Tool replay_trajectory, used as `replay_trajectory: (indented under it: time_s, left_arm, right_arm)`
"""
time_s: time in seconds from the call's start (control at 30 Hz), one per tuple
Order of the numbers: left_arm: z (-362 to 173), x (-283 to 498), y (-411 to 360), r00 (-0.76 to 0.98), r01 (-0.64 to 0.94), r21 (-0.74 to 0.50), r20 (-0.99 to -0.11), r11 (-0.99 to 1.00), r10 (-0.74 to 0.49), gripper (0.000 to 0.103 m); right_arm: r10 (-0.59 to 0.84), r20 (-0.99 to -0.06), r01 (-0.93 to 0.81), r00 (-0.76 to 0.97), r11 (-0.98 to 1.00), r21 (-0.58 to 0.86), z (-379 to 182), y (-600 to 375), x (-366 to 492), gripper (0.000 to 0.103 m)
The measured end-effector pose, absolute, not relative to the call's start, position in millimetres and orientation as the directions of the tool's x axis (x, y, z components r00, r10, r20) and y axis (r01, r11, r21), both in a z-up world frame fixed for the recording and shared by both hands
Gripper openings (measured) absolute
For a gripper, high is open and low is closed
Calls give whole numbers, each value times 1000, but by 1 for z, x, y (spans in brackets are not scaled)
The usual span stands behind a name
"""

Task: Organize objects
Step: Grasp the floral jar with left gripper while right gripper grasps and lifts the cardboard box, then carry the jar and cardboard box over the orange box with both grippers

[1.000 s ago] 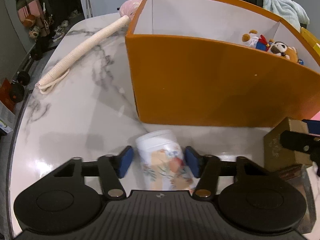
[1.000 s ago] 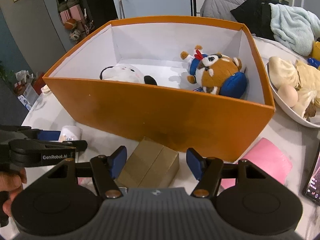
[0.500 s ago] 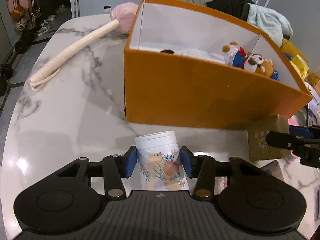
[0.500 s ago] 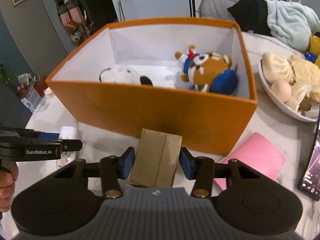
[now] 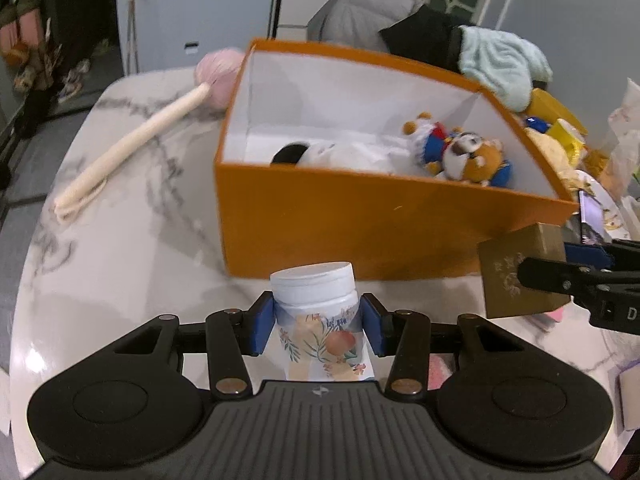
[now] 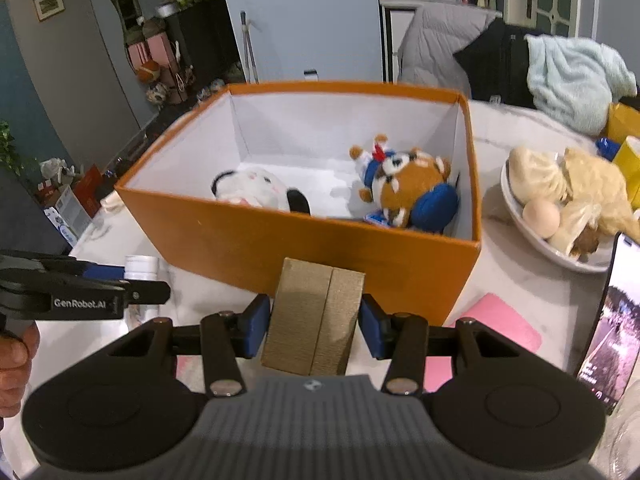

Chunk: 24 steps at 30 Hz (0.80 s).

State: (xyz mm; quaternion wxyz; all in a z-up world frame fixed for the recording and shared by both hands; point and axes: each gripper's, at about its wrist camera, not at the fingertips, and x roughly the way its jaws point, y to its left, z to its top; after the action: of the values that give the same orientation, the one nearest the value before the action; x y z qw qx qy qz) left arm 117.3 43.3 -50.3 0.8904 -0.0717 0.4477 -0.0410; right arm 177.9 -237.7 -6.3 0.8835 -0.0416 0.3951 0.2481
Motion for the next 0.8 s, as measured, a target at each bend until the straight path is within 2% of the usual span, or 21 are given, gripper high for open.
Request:
replay_trajectory:
  time_s: [0.6, 0.8]
  left_arm:
    - [-7, 92, 13, 707, 71, -94, -698, 993, -117, 53]
    - [1, 87, 14, 723, 83, -121, -676, 989, -144, 53]
  right_arm:
    - [452, -651, -476, 610, 866, 155, 23, -260, 162, 51]
    - [463, -645, -483, 608, 860, 162, 26, -255, 162, 51]
